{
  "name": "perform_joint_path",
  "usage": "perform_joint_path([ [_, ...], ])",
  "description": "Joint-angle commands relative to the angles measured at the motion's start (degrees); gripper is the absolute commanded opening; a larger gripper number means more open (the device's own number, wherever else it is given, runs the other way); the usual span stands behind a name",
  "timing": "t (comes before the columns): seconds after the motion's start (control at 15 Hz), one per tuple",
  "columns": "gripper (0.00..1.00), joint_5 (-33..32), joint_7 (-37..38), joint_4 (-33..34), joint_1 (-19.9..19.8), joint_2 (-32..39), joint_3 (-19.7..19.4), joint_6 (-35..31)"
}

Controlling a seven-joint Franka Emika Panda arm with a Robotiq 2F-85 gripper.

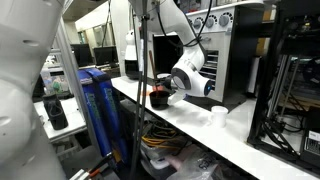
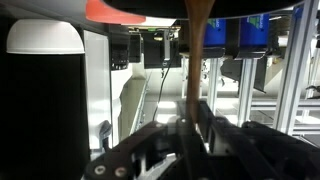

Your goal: Take the white mug and pour its contents into the black bowl, then use the wooden spoon to stir the contents in the black bowl

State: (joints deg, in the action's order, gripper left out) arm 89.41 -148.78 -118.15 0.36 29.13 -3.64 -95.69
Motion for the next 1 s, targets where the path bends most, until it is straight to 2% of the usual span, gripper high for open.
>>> perform_joint_path([
  [0.0,0.03,-0.9,-0.4,-1.7,-1.4,-1.3,-0.6,0.5],
  [0.4,0.03,-1.2,-0.4,-2.0,-2.0,-1.3,-1.0,0.4],
  [0.93,0.03,0.0,-0.4,-1.1,-1.0,-0.6,0.9,0.8],
])
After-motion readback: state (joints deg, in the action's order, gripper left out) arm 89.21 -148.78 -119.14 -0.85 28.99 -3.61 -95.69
